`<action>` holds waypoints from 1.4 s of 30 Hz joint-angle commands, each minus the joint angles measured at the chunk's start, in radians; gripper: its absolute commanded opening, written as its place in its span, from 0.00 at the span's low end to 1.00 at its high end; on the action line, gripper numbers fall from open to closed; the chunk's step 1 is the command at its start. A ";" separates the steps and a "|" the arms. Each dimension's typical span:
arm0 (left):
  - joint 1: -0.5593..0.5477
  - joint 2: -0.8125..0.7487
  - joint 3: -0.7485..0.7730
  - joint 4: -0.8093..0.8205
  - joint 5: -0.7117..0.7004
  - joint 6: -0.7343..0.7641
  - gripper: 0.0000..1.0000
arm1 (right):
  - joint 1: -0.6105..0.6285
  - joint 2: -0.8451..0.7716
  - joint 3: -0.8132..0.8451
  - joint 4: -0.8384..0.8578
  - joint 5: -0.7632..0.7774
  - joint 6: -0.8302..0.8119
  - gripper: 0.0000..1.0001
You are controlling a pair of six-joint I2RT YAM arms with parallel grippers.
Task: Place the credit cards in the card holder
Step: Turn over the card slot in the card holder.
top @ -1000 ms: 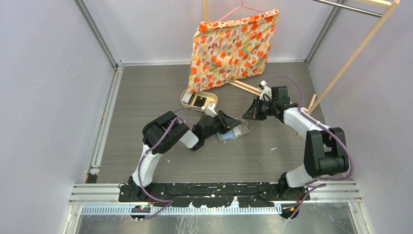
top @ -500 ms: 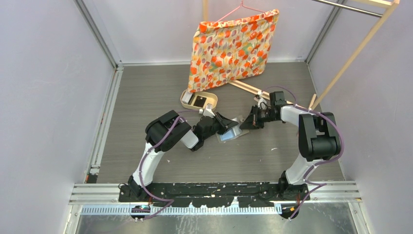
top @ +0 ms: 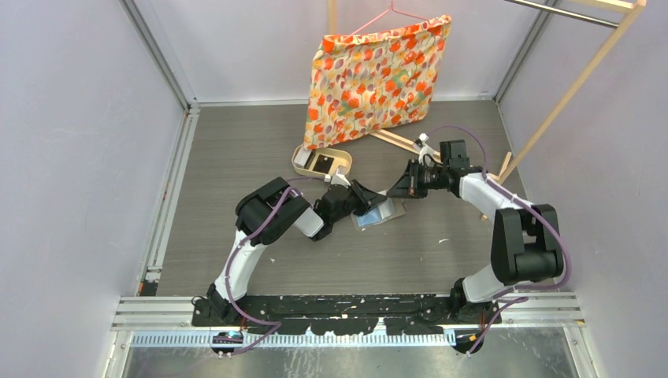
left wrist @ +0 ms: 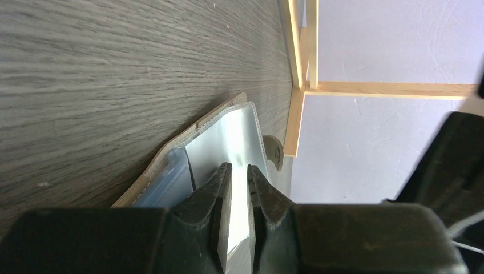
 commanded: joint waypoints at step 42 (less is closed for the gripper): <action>-0.005 -0.253 0.049 -0.429 0.045 0.281 0.21 | 0.050 -0.153 0.207 -0.432 0.015 -0.568 0.23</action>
